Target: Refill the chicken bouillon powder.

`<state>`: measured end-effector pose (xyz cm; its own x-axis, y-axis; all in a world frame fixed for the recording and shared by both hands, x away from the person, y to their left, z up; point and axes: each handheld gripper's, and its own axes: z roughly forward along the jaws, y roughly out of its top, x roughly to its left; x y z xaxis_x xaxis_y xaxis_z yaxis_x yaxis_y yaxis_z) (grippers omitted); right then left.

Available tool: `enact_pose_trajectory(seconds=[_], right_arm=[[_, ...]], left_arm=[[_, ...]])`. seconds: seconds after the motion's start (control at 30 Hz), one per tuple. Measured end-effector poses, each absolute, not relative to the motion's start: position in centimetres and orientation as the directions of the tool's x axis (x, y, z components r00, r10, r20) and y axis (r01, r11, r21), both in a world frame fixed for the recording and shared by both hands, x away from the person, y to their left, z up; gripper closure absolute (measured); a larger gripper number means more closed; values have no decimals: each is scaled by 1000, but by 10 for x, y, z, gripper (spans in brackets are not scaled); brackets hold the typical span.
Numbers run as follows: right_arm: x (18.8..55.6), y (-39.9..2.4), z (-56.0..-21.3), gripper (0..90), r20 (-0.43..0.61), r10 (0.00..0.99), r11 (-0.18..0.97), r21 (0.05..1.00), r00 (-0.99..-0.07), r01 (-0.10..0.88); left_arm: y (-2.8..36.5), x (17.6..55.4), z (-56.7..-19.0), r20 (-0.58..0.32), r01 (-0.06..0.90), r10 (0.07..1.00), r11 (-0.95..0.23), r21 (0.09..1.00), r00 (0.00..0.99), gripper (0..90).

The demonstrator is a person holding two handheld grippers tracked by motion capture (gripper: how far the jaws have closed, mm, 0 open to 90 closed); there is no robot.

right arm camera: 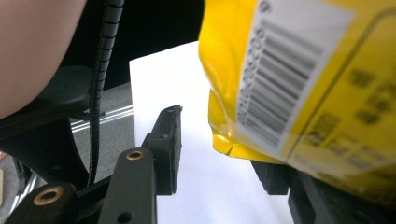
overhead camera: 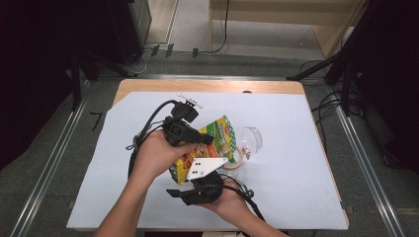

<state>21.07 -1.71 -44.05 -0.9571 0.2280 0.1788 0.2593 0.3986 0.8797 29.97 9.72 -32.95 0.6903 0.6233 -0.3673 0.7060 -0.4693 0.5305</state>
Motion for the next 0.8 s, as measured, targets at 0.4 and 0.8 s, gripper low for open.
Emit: enact_pose_trajectory(seconds=[0.4, 0.8], right_arm=[[208, -17, -447, 727, 173, 293, 345, 898, -941, 272], [212, -15, -443, 731, 202, 306, 323, 897, -930, 301]], left_arm=[[95, 299, -333, -402, 700, 595, -436, 566, 696, 827], [93, 296, -325, -373, 679, 600, -433, 593, 708, 825]])
